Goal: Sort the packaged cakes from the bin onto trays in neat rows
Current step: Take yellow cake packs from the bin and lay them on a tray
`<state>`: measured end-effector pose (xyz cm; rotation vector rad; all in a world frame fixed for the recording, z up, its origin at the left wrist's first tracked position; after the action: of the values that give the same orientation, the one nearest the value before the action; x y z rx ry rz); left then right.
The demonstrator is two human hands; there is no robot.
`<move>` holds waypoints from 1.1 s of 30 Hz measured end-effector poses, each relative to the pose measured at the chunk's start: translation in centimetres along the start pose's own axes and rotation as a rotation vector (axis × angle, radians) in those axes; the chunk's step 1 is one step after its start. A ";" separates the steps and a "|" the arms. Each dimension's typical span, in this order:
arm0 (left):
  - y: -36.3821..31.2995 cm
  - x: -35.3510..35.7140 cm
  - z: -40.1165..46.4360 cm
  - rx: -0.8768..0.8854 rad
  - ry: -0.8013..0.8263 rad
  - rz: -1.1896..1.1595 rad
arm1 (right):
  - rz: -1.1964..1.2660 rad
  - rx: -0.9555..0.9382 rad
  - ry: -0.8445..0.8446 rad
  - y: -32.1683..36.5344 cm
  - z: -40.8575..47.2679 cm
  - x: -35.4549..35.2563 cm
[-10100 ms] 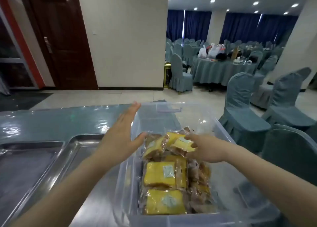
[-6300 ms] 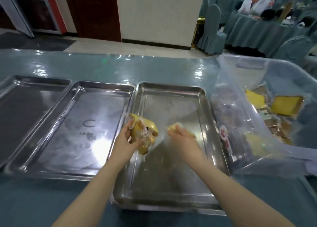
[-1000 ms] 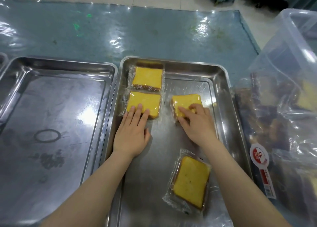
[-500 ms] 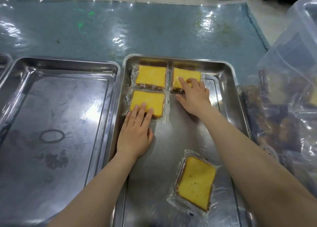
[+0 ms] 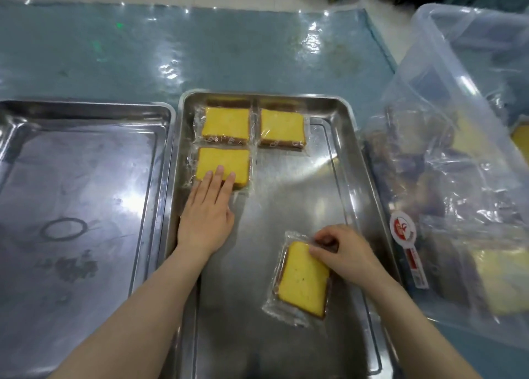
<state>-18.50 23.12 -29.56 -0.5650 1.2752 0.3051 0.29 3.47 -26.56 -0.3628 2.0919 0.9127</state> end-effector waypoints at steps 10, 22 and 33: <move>0.1 0.3 0.0 -0.002 -0.005 -0.003 | 0.175 0.191 -0.314 0.2 0.9 -0.9; 0.2 0.4 0.1 -0.004 0.022 0.009 | -0.284 -0.112 -0.243 5.1 5.9 3.1; 0.3 0.1 0.4 -0.021 0.109 0.000 | -0.377 -0.128 -0.230 5.9 10.6 2.2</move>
<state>-18.35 23.57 -29.68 -0.6064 1.3781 0.2909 1.74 15.26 -29.81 -0.6612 1.6851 0.8188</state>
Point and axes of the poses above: each hand's wrist, its own z-axis towards the middle knuckle, its own x-axis out of the palm, y = z × x, the point moved 3 cm from there along z, towards the middle knuckle, and after that the axes turned 9 degrees about x, right-handed, at the moved point
